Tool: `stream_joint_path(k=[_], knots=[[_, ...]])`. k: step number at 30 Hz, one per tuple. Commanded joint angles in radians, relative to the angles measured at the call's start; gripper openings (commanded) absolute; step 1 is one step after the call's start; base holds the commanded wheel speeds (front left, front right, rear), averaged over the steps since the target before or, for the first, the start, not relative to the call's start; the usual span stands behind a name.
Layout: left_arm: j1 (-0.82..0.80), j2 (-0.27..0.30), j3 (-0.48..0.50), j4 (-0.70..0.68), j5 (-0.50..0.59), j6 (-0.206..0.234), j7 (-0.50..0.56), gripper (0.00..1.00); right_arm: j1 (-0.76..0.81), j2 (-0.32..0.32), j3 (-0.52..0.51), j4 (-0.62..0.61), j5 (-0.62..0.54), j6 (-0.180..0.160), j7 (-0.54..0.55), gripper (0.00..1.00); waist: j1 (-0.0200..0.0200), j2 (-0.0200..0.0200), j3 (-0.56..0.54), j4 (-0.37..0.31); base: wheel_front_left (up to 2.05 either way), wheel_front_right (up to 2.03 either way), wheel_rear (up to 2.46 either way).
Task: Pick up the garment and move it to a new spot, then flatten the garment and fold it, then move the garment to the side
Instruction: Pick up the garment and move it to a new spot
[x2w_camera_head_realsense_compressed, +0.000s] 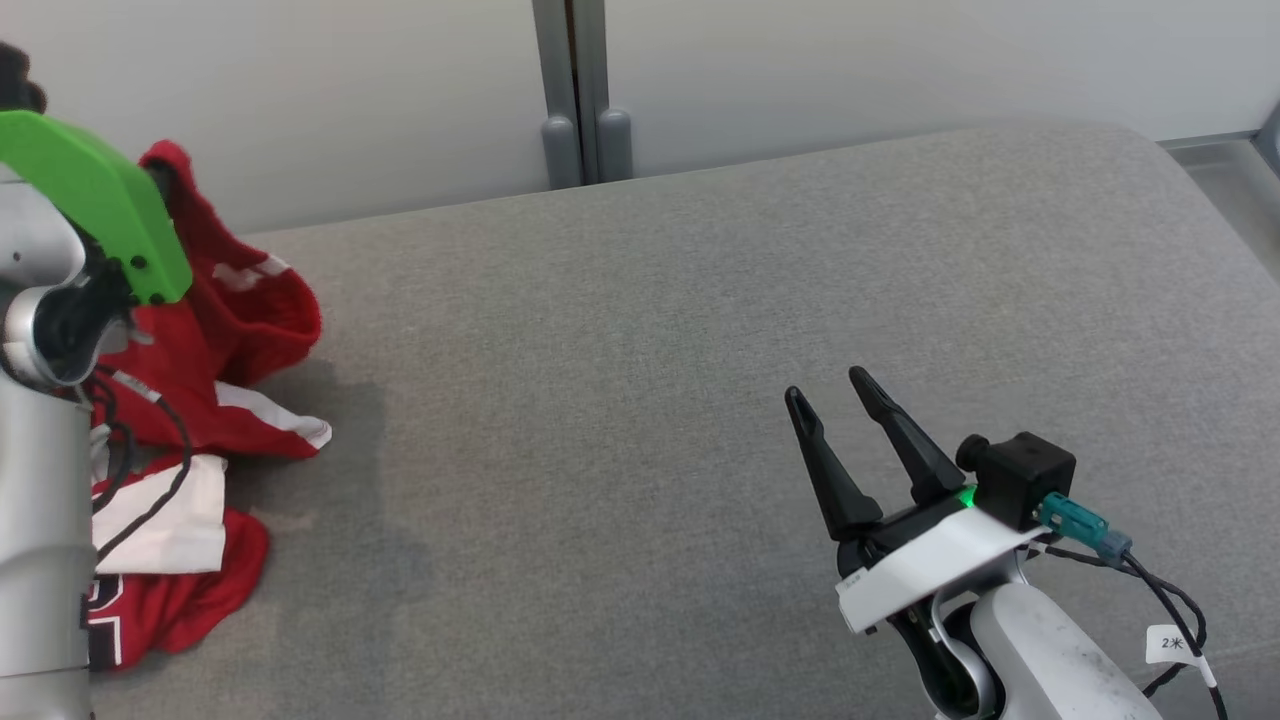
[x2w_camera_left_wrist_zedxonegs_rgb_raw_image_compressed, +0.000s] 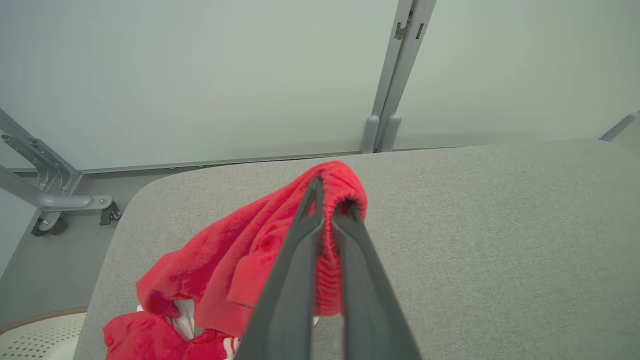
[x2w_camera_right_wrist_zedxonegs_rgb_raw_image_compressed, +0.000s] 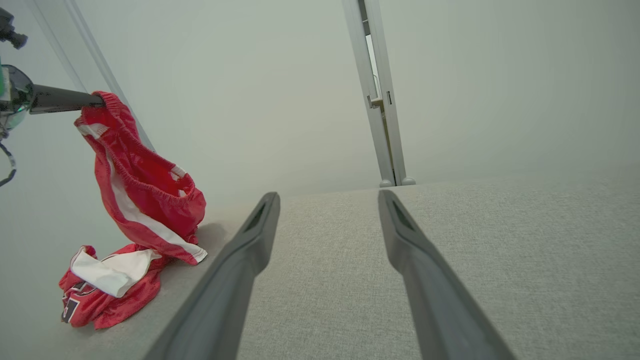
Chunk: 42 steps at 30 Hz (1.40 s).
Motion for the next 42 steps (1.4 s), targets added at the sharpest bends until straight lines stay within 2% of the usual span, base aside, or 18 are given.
stream_joint_path(k=[1,5,12,16,20,23,25,27,29,33,35,36,37,42], knots=[[-0.016,-0.015,0.001,-0.023,-0.022,-0.002,0.004,0.0,0.012,0.001,-0.007,0.0,-0.004,0.0,-0.003,1.0,0.0,-0.0001,-0.013,-0.036,0.0,0.0,0.0],[-0.025,-0.08,-0.004,-0.102,-0.087,-0.004,0.018,0.0,0.019,0.002,-0.024,0.001,-0.007,0.0,-0.003,1.0,0.0,-0.0001,-0.016,-0.079,0.0,0.0,0.0],[-0.022,-0.238,0.065,-0.258,-0.236,0.071,-0.003,0.0,0.034,-0.002,-0.07,-0.006,-0.014,0.0,-0.003,1.0,0.0,-0.0001,-0.012,-0.143,0.0,0.0,0.0],[0.023,-0.282,0.082,-0.339,-0.301,0.109,-0.005,0.0,0.032,-0.007,-0.099,-0.014,-0.017,0.0,-0.003,1.0,0.0,-0.0001,0.005,-0.165,0.0,0.0,0.0],[0.137,-0.296,0.099,-0.387,-0.335,0.132,-0.04,0.0,0.025,-0.013,-0.124,-0.024,-0.019,0.0,-0.003,1.0,0.0,-0.0001,0.029,-0.171,0.0,0.0,0.0],[0.271,-0.303,0.11,-0.367,-0.331,0.118,-0.113,0.0,0.019,-0.017,-0.133,-0.029,-0.019,0.0,-0.003,1.0,0.0,-0.0001,0.044,-0.17,0.0,0.0,0.0],[0.352,-0.277,0.102,-0.34,-0.262,0.087,-0.195,0.0,0.013,-0.022,-0.138,-0.031,-0.017,0.0,-0.003,1.0,0.0,-0.0001,0.054,-0.168,0.0,0.0,0.0],[0.424,-0.278,0.109,-0.287,-0.231,0.069,-0.291,0.0,0.008,-0.024,-0.139,-0.032,-0.021,0.0,-0.003,1.0,0.0,-0.0001,0.061,-0.162,0.0,0.0,0.0],[0.461,-0.267,0.115,-0.234,-0.183,0.049,-0.391,0.0,0.002,-0.032,-0.137,-0.031,-0.022,0.0,-0.003,1.0,0.0,-0.0001,0.065,-0.153,0.0,0.0,0.0],[0.493,-0.259,0.142,-0.108,-0.158,0.022,-0.571,0.0,-0.003,-0.048,-0.13,-0.028,-0.022,0.0,-0.003,1.0,0.0,-0.0001,0.068,-0.131,0.0,0.0,0.0],[0.492,-0.263,0.137,-0.039,-0.165,0.01,-0.623,0.0,-0.004,-0.051,-0.123,-0.026,-0.022,0.0,-0.003,1.0,0.0,-0.0001,0.067,-0.12,0.0,0.0,0.0],[0.491,-0.259,0.13,-0.011,-0.16,0.004,-0.639,0.36,-0.005,-0.053,-0.118,-0.026,-0.022,0.0,-0.003,1.0,0.0,-0.0001,0.067,-0.116,0.0,0.0,0.0],[0.487,-0.252,0.12,0.021,-0.153,0.0,-0.66,0.98,-0.005,-0.055,-0.113,-0.026,-0.021,0.0,-0.003,1.0,0.0,-0.0001,0.068,-0.11,0.0,0.0,0.0],[0.457,-0.239,0.079,0.115,-0.144,-0.011,-0.768,1.0,-0.001,-0.068,-0.106,-0.022,-0.016,0.0,-0.003,1.0,0.0,-0.0001,0.068,-0.086,0.0,0.0,0.0]])
